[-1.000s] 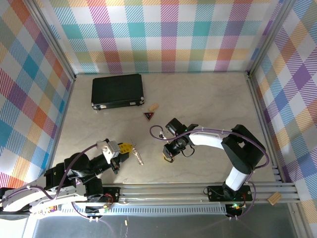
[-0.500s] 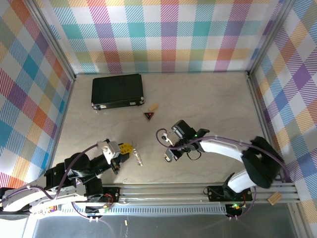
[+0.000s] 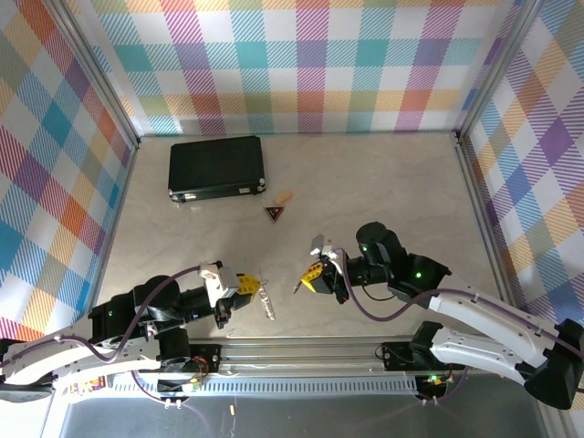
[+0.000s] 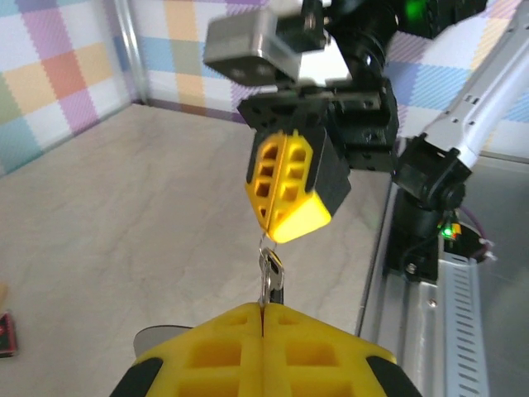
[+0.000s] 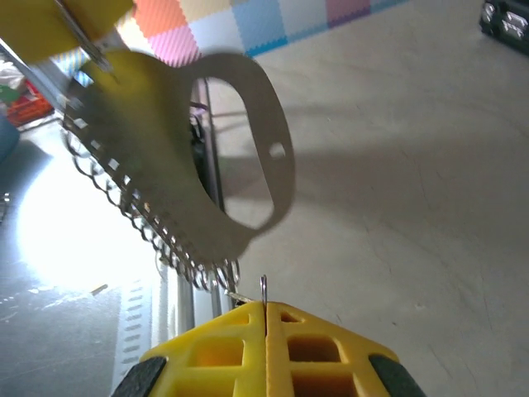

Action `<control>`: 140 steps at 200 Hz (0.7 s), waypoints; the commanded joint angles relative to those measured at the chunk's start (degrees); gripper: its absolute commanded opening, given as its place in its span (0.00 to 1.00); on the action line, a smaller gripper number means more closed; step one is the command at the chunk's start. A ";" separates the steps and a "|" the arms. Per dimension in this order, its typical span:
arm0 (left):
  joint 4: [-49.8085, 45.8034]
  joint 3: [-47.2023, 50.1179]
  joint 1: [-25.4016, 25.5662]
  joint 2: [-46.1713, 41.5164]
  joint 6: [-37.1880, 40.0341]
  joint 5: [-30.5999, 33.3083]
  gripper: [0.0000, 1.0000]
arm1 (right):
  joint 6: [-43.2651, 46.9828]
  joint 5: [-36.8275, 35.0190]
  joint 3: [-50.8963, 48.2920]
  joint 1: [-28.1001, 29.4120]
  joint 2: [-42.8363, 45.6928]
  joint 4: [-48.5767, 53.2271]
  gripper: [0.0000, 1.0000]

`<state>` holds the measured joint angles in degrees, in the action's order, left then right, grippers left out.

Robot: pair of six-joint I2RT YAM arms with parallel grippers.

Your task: Put the keys on the keyring

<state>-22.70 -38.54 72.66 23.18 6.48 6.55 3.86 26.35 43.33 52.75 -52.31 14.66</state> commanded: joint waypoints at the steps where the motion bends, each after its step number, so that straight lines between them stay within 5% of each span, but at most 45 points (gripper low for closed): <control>1: 2.44 -1.67 0.06 0.78 0.24 -4.55 0.00 | 1.24 2.78 3.94 1.84 1.29 0.35 0.00; 140: 5.96 0.88 0.09 -0.28 0.82 -4.83 0.00 | 2.21 -15.68 6.32 15.26 0.53 -6.48 0.00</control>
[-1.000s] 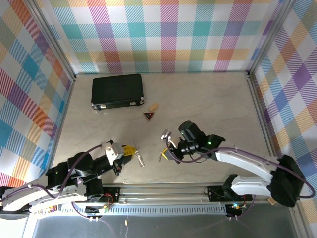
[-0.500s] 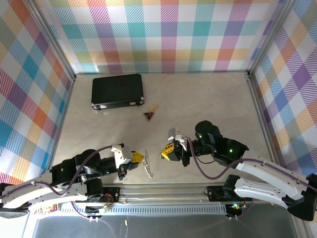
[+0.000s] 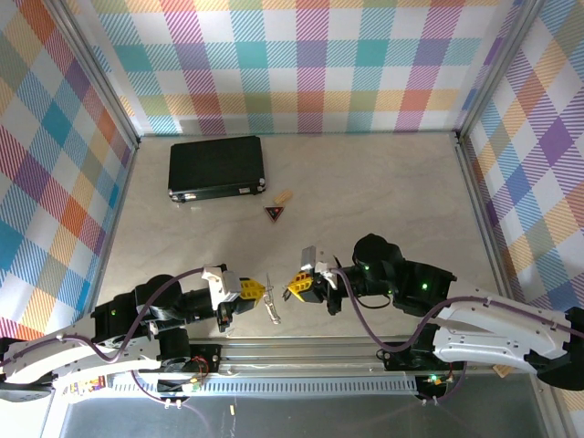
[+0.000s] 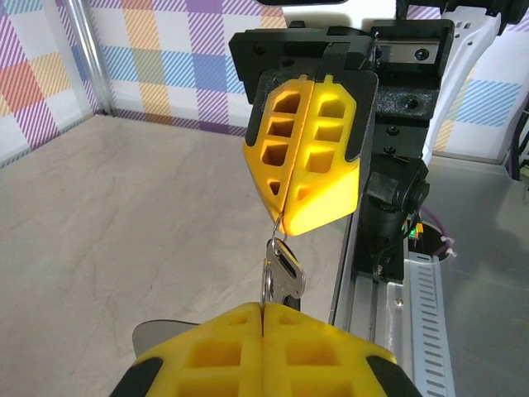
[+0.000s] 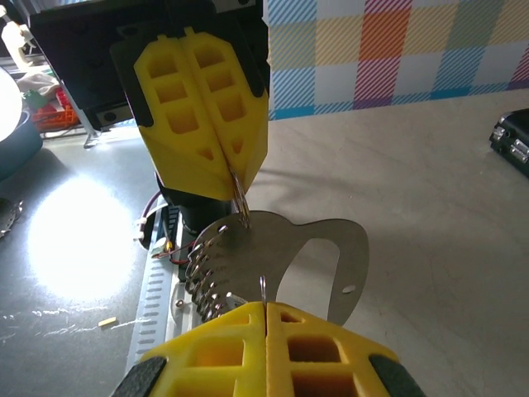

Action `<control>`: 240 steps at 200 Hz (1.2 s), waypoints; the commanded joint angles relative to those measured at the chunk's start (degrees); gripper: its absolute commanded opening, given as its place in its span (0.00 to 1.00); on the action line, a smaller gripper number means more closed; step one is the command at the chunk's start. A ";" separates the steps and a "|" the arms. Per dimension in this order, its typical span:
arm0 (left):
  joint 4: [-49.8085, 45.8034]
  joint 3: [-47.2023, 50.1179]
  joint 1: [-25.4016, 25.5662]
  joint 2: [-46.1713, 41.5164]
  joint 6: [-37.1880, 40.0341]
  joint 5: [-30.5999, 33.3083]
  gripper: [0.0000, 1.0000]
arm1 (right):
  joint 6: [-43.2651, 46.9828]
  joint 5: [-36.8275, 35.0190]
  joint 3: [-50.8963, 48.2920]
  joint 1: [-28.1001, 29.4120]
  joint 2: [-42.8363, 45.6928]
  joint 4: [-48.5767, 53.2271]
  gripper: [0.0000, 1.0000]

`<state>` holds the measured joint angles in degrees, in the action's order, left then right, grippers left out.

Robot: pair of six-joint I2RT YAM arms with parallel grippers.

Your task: Put the keys on the keyring

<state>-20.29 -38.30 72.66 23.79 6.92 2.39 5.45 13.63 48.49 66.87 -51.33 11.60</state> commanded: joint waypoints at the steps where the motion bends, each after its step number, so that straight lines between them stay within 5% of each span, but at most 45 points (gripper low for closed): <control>1: 3.57 0.62 0.10 -0.96 0.38 -0.66 0.00 | 0.66 -3.02 1.21 1.15 -0.44 -3.42 0.00; 240: 3.33 1.16 0.05 -2.24 0.03 -0.45 0.00 | 2.60 -6.77 1.61 5.37 -2.02 -7.93 0.00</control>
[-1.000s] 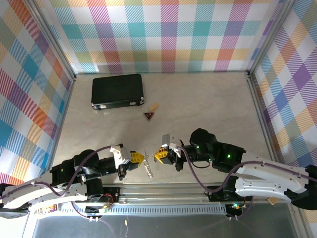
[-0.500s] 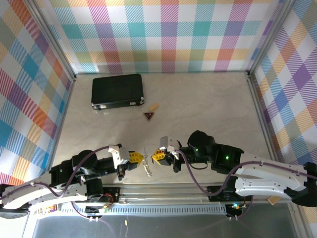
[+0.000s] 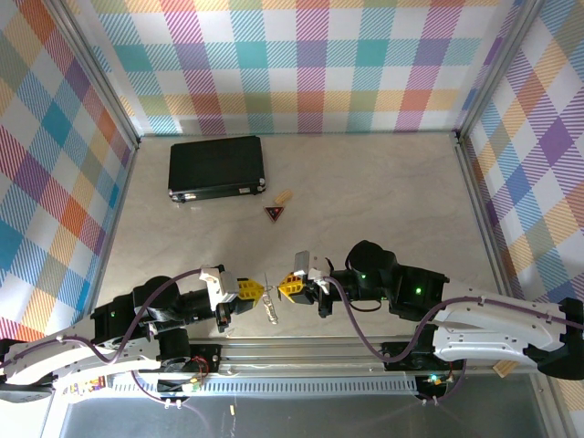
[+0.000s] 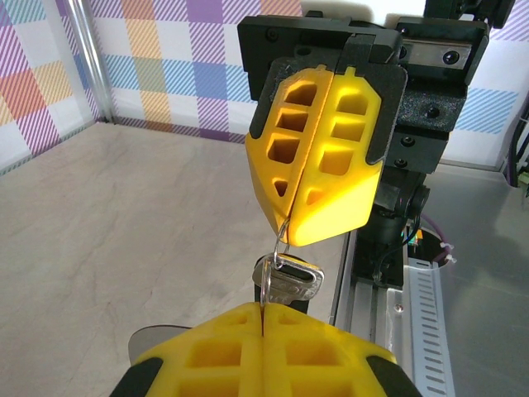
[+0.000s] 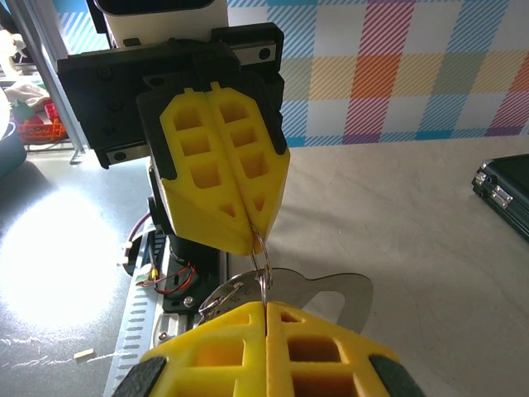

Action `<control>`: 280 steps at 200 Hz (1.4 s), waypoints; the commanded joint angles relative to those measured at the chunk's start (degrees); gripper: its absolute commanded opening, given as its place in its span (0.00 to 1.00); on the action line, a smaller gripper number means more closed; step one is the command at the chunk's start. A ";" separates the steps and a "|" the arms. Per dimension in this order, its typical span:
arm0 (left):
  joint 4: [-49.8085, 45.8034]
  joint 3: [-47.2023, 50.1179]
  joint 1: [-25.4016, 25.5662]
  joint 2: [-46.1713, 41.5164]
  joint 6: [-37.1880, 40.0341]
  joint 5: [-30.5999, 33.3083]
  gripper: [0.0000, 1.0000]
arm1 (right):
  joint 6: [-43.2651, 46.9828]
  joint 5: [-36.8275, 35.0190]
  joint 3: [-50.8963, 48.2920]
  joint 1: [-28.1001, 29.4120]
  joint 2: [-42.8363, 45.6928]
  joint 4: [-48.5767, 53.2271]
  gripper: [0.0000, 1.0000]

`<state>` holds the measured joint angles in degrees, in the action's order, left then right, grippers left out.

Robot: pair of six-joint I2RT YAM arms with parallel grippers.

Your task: Put the keys on the keyring

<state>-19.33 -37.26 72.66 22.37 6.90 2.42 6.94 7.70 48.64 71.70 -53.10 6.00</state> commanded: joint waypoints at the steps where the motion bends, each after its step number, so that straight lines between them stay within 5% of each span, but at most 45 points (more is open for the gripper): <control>1: 2.37 0.09 0.08 -0.83 0.05 -0.48 0.00 | 1.09 -0.93 1.46 0.54 -0.25 -2.32 0.00; 280: 2.02 0.03 0.02 -1.27 0.07 0.11 0.00 | 2.38 -2.07 0.75 1.77 0.25 -3.36 0.00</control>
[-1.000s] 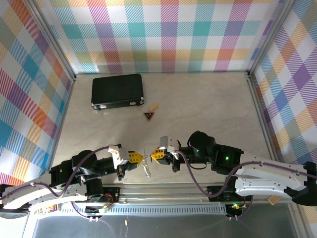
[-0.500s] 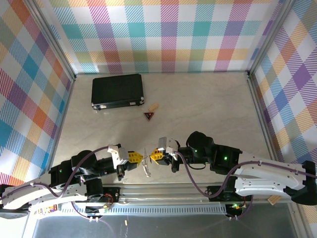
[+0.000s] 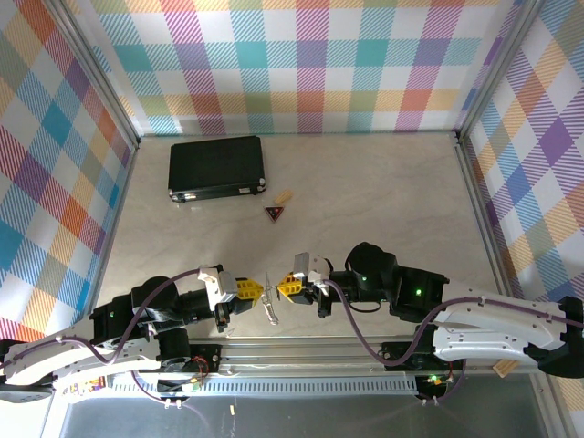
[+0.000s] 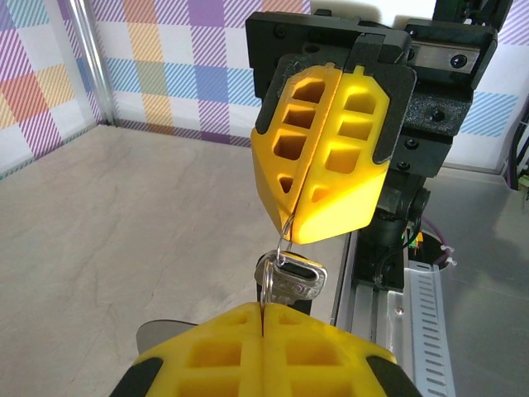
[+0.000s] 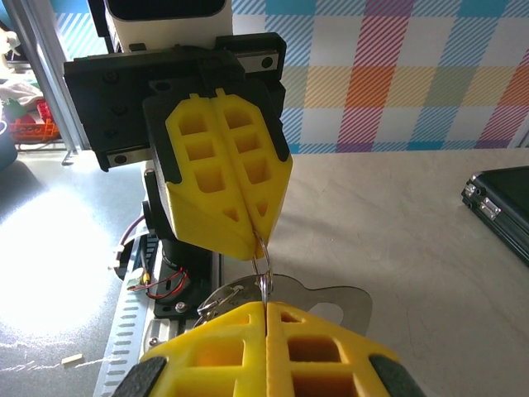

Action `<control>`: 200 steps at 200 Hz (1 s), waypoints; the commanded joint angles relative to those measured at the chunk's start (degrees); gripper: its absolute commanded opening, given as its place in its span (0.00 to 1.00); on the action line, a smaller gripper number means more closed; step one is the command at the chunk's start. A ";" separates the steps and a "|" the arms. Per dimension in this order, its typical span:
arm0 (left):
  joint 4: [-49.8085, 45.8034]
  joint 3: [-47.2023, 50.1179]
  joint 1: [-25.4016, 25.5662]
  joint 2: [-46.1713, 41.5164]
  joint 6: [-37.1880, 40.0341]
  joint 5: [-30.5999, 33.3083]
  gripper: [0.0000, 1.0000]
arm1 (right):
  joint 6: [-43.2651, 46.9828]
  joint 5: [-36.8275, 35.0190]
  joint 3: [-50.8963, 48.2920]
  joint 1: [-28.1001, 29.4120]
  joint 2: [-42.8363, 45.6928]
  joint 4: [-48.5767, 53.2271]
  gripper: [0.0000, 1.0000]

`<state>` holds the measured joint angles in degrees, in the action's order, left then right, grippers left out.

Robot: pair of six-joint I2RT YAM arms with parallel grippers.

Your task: Put the keys on the keyring

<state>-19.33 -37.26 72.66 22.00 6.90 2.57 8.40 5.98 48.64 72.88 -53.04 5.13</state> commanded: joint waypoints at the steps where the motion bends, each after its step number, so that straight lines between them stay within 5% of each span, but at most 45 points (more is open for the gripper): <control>1: 2.02 0.01 0.02 -0.90 0.10 -0.07 0.00 | 0.96 -0.35 0.75 0.55 0.15 -2.49 0.00; 200: 1.93 0.03 0.09 -0.85 0.18 -0.19 0.00 | 2.05 -0.89 1.10 0.86 -0.85 -3.99 0.00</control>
<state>-19.33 -37.26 72.66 22.00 6.92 2.59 9.72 4.12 48.64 73.21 -54.33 4.25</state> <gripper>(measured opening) 0.050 0.063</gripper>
